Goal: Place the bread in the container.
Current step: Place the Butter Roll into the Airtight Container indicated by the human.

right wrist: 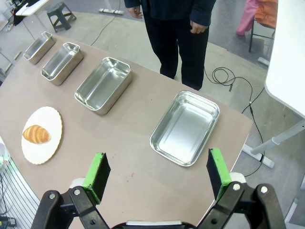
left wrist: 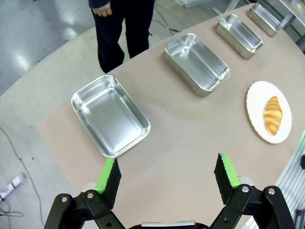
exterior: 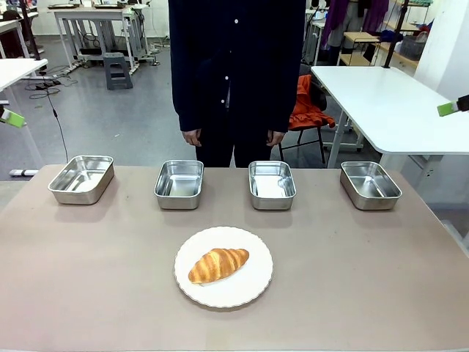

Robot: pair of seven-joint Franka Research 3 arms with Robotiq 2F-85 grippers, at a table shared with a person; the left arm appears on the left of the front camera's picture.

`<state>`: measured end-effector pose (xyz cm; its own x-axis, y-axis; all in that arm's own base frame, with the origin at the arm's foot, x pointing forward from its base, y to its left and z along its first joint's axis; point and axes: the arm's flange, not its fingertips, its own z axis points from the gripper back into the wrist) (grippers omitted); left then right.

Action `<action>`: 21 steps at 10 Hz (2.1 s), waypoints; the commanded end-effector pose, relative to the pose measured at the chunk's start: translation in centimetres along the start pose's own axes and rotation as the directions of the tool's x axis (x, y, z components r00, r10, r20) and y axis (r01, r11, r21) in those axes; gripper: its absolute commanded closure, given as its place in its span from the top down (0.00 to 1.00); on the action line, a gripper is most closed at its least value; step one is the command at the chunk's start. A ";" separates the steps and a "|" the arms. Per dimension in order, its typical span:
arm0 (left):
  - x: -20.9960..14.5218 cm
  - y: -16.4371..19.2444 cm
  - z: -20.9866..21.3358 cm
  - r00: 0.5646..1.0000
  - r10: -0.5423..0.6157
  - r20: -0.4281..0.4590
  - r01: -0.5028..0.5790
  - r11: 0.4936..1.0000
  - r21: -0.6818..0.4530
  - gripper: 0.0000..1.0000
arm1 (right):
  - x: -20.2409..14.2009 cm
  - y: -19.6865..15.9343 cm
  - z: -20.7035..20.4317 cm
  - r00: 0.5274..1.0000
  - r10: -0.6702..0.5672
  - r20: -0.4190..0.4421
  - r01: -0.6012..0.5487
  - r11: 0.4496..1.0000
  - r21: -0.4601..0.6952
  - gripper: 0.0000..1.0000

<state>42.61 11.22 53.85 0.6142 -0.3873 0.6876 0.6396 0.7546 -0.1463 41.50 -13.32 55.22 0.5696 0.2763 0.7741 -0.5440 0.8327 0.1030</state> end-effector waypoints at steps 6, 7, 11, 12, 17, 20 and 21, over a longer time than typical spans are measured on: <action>0.1 -0.1 0.1 1.000 0.002 0.009 -0.002 1.000 0.003 1.00 | 0.1 0.0 -0.1 1.000 -0.004 0.017 0.004 1.000 0.012 1.00; 0.1 -0.1 0.1 1.000 0.002 0.009 -0.002 1.000 0.003 1.00 | 0.1 0.0 -0.1 1.000 -0.004 0.017 0.004 1.000 0.012 1.00; 0.1 -0.1 0.1 1.000 0.002 0.009 -0.002 1.000 0.003 1.00 | 0.1 0.0 -0.1 1.000 -0.004 0.017 0.004 1.000 0.012 1.00; 0.1 -0.1 0.1 1.000 0.002 0.009 -0.002 1.000 0.003 1.00 | 0.1 0.0 -0.1 1.000 -0.004 0.017 0.004 1.000 0.012 1.00; 0.1 -0.1 0.1 1.000 0.002 0.009 -0.002 1.000 0.003 1.00 | 0.1 0.0 -0.1 1.000 -0.004 0.017 0.004 1.000 0.012 1.00; 0.1 -0.1 0.1 1.000 0.002 0.009 -0.002 1.000 0.003 1.00 | 0.1 0.0 -0.1 1.000 -0.004 0.017 0.004 1.000 0.012 1.00; 0.1 -0.1 0.1 1.000 0.002 0.009 -0.002 1.000 0.003 1.00 | 0.1 0.0 -0.1 1.000 -0.004 0.017 0.004 1.000 0.012 1.00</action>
<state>42.61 11.22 53.85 0.6142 -0.3873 0.6876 0.6397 0.7546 -0.1463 41.50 -13.32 55.22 0.5696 0.2763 0.7741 -0.5440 0.8327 0.1030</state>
